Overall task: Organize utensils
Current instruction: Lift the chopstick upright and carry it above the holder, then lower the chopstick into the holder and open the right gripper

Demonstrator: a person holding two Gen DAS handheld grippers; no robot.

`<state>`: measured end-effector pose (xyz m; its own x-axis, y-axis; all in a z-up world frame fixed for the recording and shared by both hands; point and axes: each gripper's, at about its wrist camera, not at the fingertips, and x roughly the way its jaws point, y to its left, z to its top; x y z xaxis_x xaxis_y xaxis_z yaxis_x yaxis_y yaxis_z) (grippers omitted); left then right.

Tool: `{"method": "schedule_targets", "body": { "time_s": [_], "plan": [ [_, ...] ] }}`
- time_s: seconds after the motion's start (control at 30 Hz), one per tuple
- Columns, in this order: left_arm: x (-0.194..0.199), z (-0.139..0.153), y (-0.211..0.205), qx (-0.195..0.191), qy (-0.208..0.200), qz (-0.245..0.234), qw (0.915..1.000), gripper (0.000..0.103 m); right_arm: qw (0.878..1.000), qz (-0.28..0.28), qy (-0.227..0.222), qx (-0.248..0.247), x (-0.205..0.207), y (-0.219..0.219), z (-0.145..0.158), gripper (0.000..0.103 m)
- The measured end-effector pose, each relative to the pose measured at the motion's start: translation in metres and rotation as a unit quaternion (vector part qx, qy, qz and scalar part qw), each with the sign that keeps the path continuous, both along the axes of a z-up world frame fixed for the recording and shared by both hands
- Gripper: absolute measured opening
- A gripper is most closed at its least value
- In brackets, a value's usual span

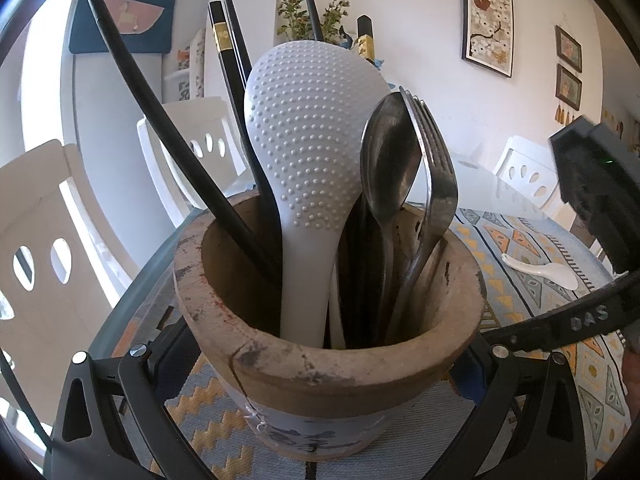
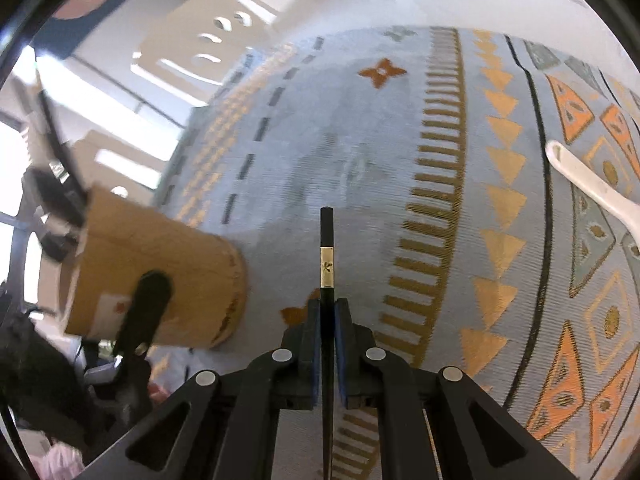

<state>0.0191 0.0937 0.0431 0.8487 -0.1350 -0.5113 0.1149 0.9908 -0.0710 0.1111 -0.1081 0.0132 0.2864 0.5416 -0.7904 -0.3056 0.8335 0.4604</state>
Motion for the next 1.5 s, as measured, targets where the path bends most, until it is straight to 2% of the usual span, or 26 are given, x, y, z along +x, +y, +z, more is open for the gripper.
{"method": "schedule_targets", "body": {
  "time_s": [0.13,0.3,0.67,0.9,1.1,1.3,1.5],
  "plan": [
    [0.000,0.001,0.001,0.000,-0.001,-0.001,1.0000,0.103,1.000,0.011,-0.015,0.007,-0.012,-0.001,0.003,0.006],
    [0.000,0.000,0.000,0.004,-0.002,-0.001,1.0000,0.103,0.998,0.008,-0.037,0.055,-0.028,-0.013,0.015,0.006],
    [-0.001,0.001,-0.003,0.007,-0.003,-0.002,1.0000,0.103,0.982,0.041,-0.149,0.106,-0.054,-0.016,0.085,0.006],
    [0.000,0.001,-0.003,0.005,-0.001,0.000,1.0000,0.103,0.970,0.039,-0.216,0.101,-0.063,-0.014,0.128,0.006],
    [0.001,0.001,-0.003,0.006,-0.001,-0.001,1.0000,0.103,0.955,0.027,-0.274,0.111,-0.068,-0.020,0.179,0.006],
    [0.002,0.001,-0.004,0.006,0.000,-0.001,1.0000,0.103,0.929,0.031,-0.346,0.125,-0.080,-0.021,0.242,0.006],
    [0.002,0.001,-0.004,0.005,0.000,-0.002,1.0000,0.103,0.910,0.044,-0.388,0.140,-0.081,-0.004,0.274,0.006]
  ]
}}
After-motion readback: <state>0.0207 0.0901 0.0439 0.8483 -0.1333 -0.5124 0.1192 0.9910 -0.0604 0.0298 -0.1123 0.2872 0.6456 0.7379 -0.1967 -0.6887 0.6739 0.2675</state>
